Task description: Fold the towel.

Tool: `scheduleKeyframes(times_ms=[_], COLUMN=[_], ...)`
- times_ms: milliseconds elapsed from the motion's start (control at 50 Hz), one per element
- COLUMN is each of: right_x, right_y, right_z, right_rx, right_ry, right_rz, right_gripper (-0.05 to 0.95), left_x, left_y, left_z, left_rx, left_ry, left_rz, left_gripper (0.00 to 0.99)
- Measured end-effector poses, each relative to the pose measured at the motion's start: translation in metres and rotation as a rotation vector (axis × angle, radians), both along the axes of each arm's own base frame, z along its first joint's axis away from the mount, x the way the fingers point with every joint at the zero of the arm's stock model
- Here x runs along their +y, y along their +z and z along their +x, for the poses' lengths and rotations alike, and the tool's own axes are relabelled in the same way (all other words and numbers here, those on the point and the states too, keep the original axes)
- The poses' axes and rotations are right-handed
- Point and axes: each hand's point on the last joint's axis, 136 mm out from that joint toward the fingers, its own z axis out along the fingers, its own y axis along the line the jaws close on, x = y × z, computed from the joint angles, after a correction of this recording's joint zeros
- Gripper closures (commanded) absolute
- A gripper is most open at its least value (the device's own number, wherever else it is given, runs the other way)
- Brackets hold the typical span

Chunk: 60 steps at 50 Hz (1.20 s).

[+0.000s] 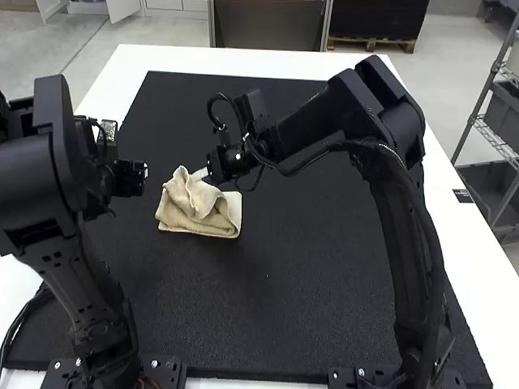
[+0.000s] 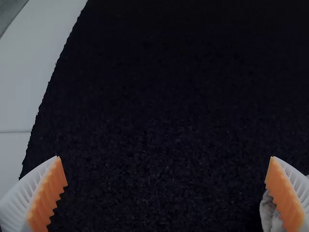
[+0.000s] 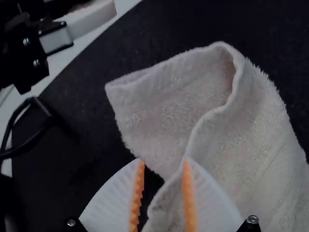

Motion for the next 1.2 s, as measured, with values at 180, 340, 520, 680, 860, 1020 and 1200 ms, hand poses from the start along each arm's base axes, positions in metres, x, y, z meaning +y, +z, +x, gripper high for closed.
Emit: scheduleKeyframes(times_ms=[180, 340, 520, 680, 860, 1020, 1200], right_x=[-0.016, -0.02, -0.018, -0.009, -0.001, -0.001, -0.002], right_y=[-0.028, -0.033, -0.015, -0.012, -0.012, -0.013, -0.013], right_z=[-0.011, -0.013, -0.015, -0.028, -0.04, -0.039, -0.037], right_rx=[0.036, 0.012, -0.031, -0.04, -0.041, -0.048, -0.059], right_ry=[0.0, -0.002, 0.005, 0.034, 0.061, 0.052, 0.048], right_rz=[-0.086, -0.117, -0.1, -0.096, -0.095, -0.102, -0.107], right_gripper=[0.41, 0.33, 0.3, 0.26, 0.25, 0.23, 0.19], left_x=[0.0, 0.0, 0.0, 0.0, 0.0, 0.0, -0.001], left_y=[0.0, -0.001, -0.001, -0.001, -0.001, -0.001, -0.001], left_z=[0.0, 0.0, -0.001, -0.001, -0.001, -0.001, -0.001], left_rx=[0.0, 0.004, 0.004, 0.005, 0.005, 0.005, 0.005], left_ry=[0.0, 0.001, 0.002, 0.003, 0.003, 0.003, 0.003], left_rz=[0.0, -0.004, -0.007, -0.01, -0.01, -0.011, -0.012], left_gripper=[0.028, 0.03, 0.03, 0.03, 0.028, 0.03, 0.03])
